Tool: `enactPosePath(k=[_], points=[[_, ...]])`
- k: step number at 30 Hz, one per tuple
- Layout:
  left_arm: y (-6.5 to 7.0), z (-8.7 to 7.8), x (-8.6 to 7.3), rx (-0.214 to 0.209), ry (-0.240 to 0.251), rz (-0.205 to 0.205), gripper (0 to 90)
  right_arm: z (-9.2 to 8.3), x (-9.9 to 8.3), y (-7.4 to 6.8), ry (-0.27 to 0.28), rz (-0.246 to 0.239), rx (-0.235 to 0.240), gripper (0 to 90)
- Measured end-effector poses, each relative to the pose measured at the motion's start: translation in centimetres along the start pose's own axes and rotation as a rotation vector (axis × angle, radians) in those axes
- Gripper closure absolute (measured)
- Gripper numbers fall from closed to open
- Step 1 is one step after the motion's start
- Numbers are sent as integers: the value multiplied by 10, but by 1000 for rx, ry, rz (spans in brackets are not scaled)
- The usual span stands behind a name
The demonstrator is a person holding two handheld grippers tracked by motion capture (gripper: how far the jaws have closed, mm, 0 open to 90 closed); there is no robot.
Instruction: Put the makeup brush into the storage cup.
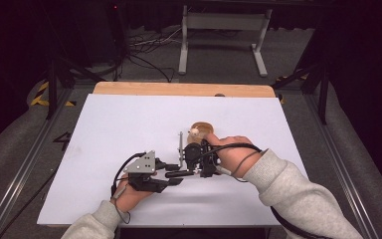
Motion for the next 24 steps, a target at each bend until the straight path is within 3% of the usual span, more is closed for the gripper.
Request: enactPosePath(k=[8,24], points=[[-1,-1,-2,6,-9,2,716,-1,0,-1,0,-27,-2,706],[2,-1,-2,1,-27,29,740,0,-1,0,19,-58,-8,699]])
Point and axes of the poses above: each handheld gripper's, and its own axes: z roughly forward along the jaws, x roughly out of its top, y roughly to its right, the point moved 8 cm from there along z, roughly forward along the jaws, and after that the axes turned 4 degrees about -y, right-handed, at the moved point
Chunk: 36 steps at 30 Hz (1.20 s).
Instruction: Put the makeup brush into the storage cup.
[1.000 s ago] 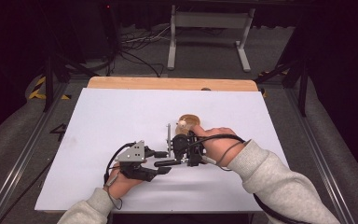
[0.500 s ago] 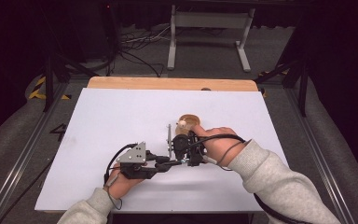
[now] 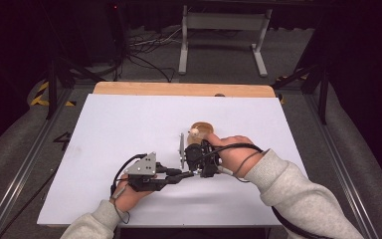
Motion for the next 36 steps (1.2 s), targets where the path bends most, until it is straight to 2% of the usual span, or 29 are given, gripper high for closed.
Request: enactPosePath(k=[8,13,16,21,24,25,31,36], points=[[0,-2,1,22,-3,18,743,-2,-1,1,24,18,-6,679],[1,-3,2,17,1,19,743,-2,-3,3,46,28,-23,542],[2,-3,2,13,4,18,743,-4,-2,2,83,47,-17,505],[1,-4,2,11,9,14,743,-12,-4,3,170,80,-34,369],[0,-5,2,13,15,15,743,-17,-6,4,246,101,-45,324],[0,-5,2,13,15,15,743,-17,-6,4,246,101,-45,324],[-1,-8,2,11,30,7,743,-29,-17,3,380,130,-57,310],[-1,-8,2,6,38,11,743,-31,-27,1,483,152,-45,327]])
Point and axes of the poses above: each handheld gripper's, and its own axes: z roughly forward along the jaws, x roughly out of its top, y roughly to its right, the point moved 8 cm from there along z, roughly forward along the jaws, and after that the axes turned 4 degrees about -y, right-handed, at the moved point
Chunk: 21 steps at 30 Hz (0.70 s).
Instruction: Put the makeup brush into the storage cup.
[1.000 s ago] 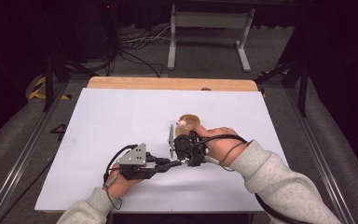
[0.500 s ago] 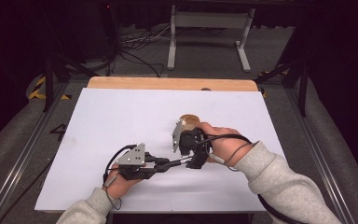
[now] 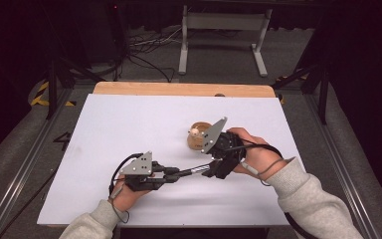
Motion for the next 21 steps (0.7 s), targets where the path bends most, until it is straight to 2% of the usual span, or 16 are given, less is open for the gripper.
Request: enactPosePath(k=[5,13,15,21], points=[[0,0,0,-3,7,2,743,-2,-10,-1,99,19,8,351],[0,-1,0,-9,15,7,742,-2,-24,0,184,56,14,371],[0,-1,0,-10,20,6,742,-1,-28,-1,244,58,24,369],[0,-1,0,-13,25,14,742,2,-34,-1,289,66,27,392]])
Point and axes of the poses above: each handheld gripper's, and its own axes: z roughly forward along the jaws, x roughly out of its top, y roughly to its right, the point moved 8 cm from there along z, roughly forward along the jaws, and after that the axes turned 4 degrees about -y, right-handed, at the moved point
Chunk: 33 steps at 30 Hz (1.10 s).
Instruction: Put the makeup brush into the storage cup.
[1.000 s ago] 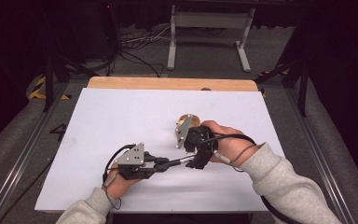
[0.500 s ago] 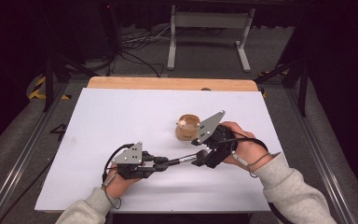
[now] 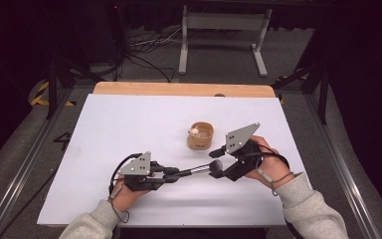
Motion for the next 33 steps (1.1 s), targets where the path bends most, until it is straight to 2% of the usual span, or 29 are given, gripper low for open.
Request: enactPosePath(k=[8,18,23,27,30,33], points=[[1,0,0,-4,4,15,742,5,-9,0,51,15,20,448],[1,0,0,-5,8,26,742,9,-14,0,77,22,30,504],[3,-1,1,-18,18,27,742,11,-17,1,91,28,46,524],[3,-1,1,-22,19,29,742,12,-17,-1,103,26,66,564],[3,-1,0,-23,20,30,742,12,-17,-3,106,14,78,629],[3,-1,1,-20,22,30,742,11,-17,-3,114,12,82,647]])
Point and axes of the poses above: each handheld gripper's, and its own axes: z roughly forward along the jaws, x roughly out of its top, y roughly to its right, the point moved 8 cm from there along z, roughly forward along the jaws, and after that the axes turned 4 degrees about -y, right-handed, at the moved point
